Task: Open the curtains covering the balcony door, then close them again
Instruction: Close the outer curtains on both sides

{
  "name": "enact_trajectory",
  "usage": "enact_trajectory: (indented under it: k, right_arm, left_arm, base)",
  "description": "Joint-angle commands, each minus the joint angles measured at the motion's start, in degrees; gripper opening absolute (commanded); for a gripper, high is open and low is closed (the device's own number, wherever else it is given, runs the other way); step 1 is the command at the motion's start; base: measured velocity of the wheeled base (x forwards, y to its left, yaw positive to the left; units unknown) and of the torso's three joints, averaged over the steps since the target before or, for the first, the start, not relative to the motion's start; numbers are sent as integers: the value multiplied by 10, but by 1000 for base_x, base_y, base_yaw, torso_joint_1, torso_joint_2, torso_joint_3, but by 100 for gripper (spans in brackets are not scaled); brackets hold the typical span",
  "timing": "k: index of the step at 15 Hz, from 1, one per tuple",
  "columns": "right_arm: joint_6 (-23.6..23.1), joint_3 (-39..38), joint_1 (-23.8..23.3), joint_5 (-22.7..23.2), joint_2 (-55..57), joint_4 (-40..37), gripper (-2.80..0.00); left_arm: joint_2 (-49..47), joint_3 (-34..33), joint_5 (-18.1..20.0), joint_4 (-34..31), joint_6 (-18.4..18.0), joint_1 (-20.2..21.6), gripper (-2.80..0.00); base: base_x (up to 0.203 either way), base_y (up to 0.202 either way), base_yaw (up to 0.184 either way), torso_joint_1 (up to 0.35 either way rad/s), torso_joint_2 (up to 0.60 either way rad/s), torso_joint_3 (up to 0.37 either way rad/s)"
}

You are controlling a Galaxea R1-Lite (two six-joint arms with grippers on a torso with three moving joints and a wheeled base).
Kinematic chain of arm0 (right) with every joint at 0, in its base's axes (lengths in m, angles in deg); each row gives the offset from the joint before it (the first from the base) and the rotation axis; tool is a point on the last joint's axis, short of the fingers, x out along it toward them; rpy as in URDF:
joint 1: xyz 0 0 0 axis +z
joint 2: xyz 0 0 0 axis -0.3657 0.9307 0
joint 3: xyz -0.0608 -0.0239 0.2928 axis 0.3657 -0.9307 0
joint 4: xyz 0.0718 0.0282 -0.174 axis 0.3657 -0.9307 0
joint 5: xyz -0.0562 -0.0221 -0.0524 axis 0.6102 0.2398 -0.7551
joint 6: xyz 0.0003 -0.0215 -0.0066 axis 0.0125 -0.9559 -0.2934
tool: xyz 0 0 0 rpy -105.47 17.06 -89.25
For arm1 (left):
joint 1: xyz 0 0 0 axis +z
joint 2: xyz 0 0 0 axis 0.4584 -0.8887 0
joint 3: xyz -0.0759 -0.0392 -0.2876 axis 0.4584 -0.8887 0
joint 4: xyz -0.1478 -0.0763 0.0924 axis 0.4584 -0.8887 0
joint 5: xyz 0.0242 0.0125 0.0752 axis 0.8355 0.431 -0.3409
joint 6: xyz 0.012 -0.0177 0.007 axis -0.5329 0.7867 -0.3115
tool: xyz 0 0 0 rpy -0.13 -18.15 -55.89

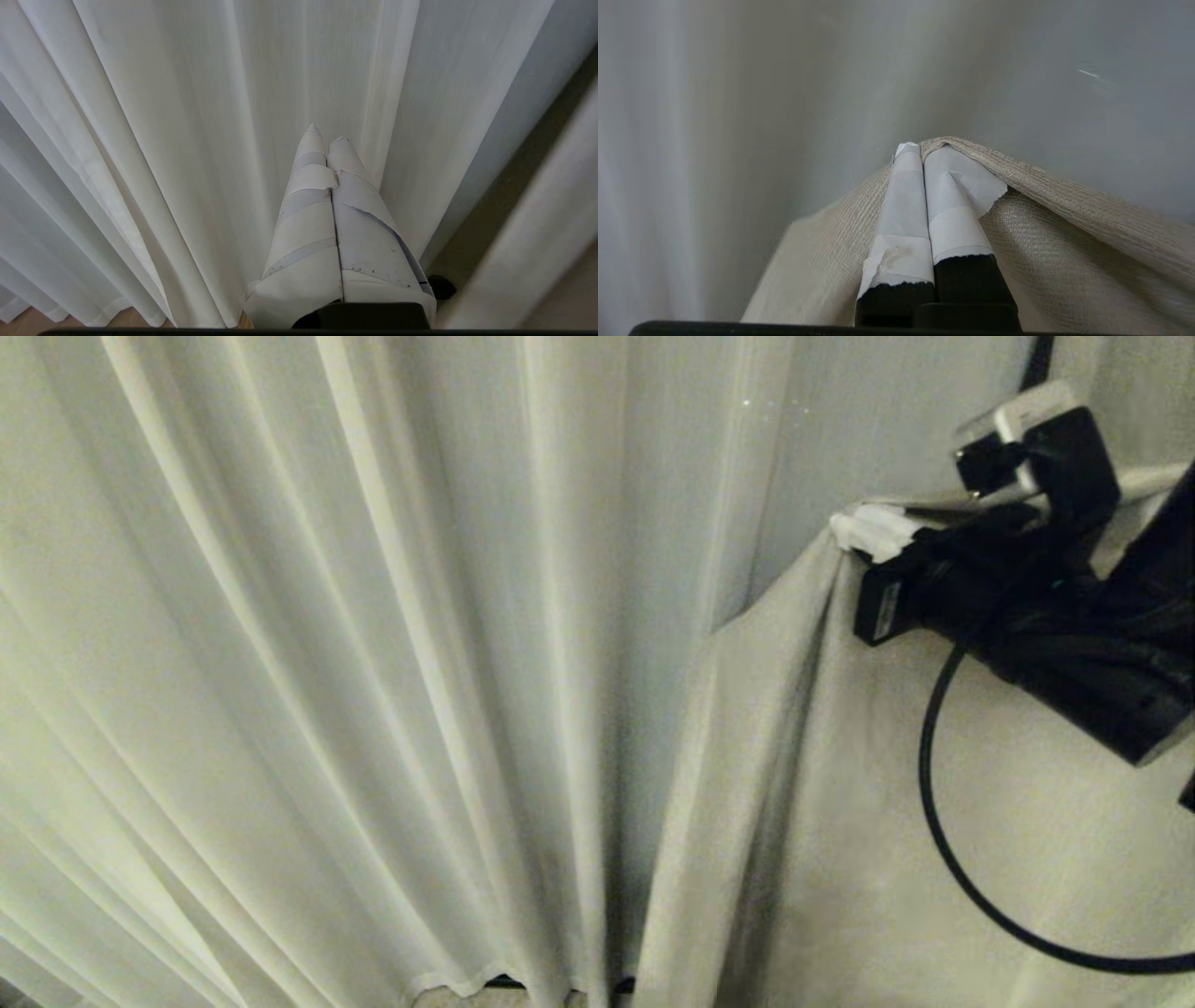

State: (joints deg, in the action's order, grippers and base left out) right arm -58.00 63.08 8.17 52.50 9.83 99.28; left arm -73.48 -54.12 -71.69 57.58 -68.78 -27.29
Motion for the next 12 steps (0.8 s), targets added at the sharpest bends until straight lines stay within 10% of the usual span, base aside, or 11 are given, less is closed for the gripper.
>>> enact_trajectory:
  k: [1,2,3,12]
  right_arm:
    - [9,-18,-55,0,-46,-15,-280]
    - [19,-19,-64,0,-54,-25,-280]
    - [20,-20,-69,0,-59,-28,0]
    - [21,-92,-78,-1,-148,-50,0]
  left_arm:
    - [0,0,0,0,0,0,-280]
    - [0,0,0,0,0,0,-280]
    - [0,0,0,0,0,0,-280]
    - [0,0,0,0,0,0,-280]
  base:
    - [0,0,0,0,0,0]
    - [0,0,0,0,0,0]
    - [0,0,0,0,0,0]
    - [0,0,0,0,0,0]
